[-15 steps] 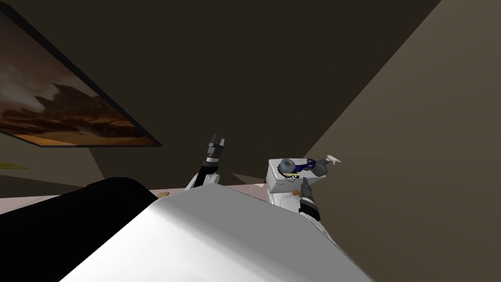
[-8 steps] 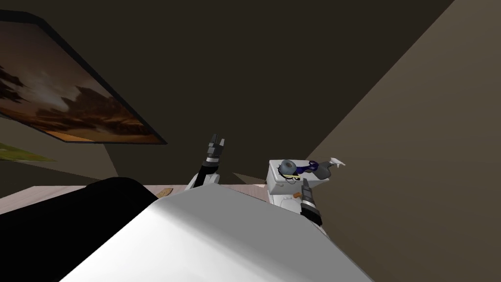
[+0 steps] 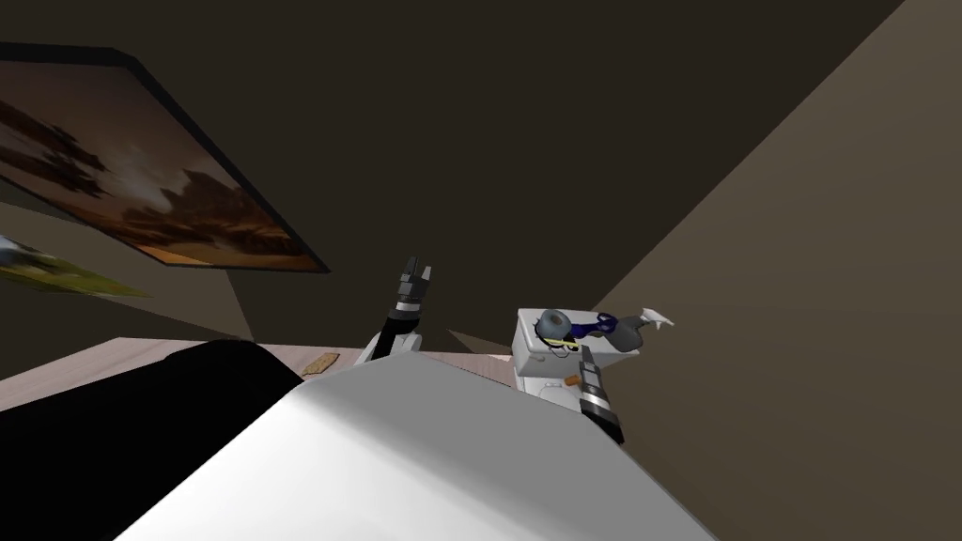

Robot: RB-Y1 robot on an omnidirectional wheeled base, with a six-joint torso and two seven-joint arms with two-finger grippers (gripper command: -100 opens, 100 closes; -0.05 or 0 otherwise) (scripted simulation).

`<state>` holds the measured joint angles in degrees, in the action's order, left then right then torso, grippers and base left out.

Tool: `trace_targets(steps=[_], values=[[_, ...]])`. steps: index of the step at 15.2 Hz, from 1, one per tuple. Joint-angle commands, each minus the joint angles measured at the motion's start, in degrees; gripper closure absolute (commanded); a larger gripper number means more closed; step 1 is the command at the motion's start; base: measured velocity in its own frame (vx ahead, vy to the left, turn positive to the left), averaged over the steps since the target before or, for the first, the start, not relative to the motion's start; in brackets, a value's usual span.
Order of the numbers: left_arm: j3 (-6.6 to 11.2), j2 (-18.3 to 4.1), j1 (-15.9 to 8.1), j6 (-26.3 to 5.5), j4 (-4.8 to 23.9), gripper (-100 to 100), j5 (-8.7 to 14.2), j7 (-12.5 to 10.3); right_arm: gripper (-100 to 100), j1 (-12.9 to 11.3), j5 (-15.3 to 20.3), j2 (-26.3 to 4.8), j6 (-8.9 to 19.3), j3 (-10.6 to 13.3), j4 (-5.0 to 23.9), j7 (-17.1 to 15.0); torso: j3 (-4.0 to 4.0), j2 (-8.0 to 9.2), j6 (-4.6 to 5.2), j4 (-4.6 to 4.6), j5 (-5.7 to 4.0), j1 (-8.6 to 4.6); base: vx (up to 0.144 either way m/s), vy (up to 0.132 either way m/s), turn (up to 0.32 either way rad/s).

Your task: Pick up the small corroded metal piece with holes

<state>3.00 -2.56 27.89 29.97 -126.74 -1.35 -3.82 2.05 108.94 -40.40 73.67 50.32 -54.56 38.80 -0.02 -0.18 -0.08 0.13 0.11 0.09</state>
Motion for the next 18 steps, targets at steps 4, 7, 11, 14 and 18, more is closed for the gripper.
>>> trace_targets(steps=[4, 7, 11, 14, 18], values=[[0.0, 0.0, 0.0, 0.0, 0.0, 0, 0.0, 0.0, -100, 0.15, 4.05, -0.55, 6.02, 3.38, 2.03, -2.45, -0.01, -0.03, -0.05, 0.0, -0.01, 0.03, 0.007, -0.035, 0.092], [0.0, 0.0, 0.0, 0.0, 0.0, 0, 0.0, 0.0, -100, 0.25, 5.37, -0.78, 8.57, 4.47, 2.59, -3.19, -0.03, -0.08, -0.12, 0.01, -0.02, 0.09, 0.007, -0.033, 0.087], [0.0, 0.0, 0.0, 0.0, 0.0, 0, 0.0, 0.0, -100, 0.52, 8.73, -1.35, 13.32, 7.15, 3.95, -5.04, -0.05, -0.1, -0.12, 0.0, -0.01, 0.12, 0.009, -0.032, 0.089], [0.0, 0.0, 0.0, 0.0, 0.0, 0, 0.0, 0.0, -100, 0.64, 10.32, -1.64, 15.73, 8.4, 4.57, -5.89, -0.05, -0.11, -0.12, 0.0, -0.01, 0.12, 0.008, -0.03, 0.072], [0.0, 0.0, 0.01, 0.0, 0.0, 0, 0.0, 0.0, -100, -0.63, 9.52, -3.06, 14.57, 7.84, 4.34, -7.09, -0.03, -0.08, -0.11, 0.02, 0.01, 0.19, 0.001, -0.016, 0.057]])
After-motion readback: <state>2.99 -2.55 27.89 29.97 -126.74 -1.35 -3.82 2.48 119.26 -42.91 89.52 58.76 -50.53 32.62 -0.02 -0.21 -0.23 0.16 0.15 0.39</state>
